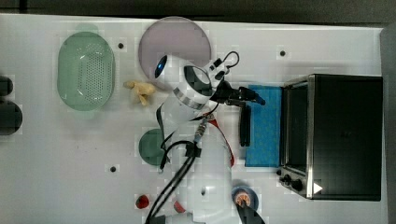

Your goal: Flap close oven.

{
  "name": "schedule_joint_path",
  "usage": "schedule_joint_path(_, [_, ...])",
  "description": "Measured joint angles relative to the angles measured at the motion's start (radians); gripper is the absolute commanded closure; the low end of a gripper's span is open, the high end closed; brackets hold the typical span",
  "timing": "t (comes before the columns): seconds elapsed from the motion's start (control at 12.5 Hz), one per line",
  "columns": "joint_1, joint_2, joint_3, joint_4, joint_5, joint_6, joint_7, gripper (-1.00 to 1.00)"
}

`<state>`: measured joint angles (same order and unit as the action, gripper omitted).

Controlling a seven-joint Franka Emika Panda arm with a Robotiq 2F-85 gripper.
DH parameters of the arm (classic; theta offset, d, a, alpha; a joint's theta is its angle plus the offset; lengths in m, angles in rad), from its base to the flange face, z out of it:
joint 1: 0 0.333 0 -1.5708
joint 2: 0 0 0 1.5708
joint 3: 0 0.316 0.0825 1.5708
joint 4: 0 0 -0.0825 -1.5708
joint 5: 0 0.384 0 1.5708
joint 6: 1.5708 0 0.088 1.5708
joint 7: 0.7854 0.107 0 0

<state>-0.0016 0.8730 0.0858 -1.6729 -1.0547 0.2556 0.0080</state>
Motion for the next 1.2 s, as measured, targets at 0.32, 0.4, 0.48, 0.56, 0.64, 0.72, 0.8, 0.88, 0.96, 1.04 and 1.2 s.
schedule_joint_path(0.32, [0.057, 0.061, 0.009, 0.031, -0.128, -0.066, 0.097, -1.0])
schedule_joint_path(0.4, [0.064, 0.075, 0.009, 0.043, -0.153, -0.064, 0.124, -1.0])
schedule_joint_path(0.48, [0.07, 0.083, 0.003, 0.048, -0.161, -0.064, 0.137, -1.0])
schedule_joint_path(0.56, [0.07, 0.084, -0.001, 0.043, -0.168, -0.062, 0.144, -1.0])
schedule_joint_path(0.64, [0.069, 0.084, -0.002, 0.043, -0.171, -0.064, 0.153, -1.0])
schedule_joint_path(0.72, [0.067, 0.084, -0.004, 0.044, -0.175, -0.064, 0.161, -0.9])
schedule_joint_path(0.8, [0.066, 0.085, -0.005, 0.044, -0.187, -0.063, 0.163, -0.67])
schedule_joint_path(0.88, [0.065, 0.086, -0.009, 0.044, -0.187, -0.061, 0.166, -0.41])
schedule_joint_path(0.96, [0.069, 0.087, -0.02, 0.044, -0.186, -0.058, 0.173, -0.16])
schedule_joint_path(1.04, [0.069, 0.087, -0.027, 0.047, -0.186, -0.06, 0.175, 0.07])
schedule_joint_path(1.2, [0.064, 0.087, -0.028, 0.044, -0.181, -0.06, 0.175, 0.51])
